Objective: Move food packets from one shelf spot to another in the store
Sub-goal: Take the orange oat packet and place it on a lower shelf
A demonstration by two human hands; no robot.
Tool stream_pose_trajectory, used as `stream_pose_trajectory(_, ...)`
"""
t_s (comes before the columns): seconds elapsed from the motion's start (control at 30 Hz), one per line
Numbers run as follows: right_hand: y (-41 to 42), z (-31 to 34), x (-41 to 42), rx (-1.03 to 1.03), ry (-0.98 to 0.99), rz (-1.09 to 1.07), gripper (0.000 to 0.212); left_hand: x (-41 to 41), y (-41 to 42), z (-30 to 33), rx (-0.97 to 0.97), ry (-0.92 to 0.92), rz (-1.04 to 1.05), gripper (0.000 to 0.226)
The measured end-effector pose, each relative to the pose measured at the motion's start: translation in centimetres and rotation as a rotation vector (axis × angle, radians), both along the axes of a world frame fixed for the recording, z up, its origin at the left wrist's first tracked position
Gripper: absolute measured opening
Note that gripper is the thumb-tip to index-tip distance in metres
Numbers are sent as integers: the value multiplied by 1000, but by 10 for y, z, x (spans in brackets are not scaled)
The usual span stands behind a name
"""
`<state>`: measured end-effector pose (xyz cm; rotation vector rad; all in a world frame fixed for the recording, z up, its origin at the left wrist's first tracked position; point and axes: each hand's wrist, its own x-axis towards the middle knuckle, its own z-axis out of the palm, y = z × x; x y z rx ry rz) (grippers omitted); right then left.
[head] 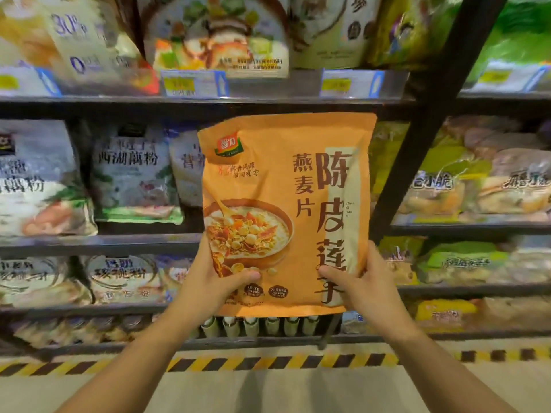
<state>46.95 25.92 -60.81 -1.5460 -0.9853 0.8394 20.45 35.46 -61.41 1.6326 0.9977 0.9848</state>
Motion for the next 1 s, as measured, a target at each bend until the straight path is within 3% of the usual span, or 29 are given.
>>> stream_pose_trajectory(0.3,54,-67,19,-43,3,-37,57,16,57,-62,-60,-25,-81,82)
stream_pose_trajectory(0.6,132,-20,59,55,1,-76,48,62,152,-14,31,17,-98,88)
stream_pose_trajectory(0.8,189,-5,72,28,-1,-272,47,98,200,-2,-103,135,-13,45)
stream_pose_trajectory(0.9,209,0,77,-14,11,-349,50,112,213,-1,-236,199,95,60)
stream_pose_trajectory(1.0,221,-3,80,-3,54,-387,58,120,217,-6,-226,173,132,61)
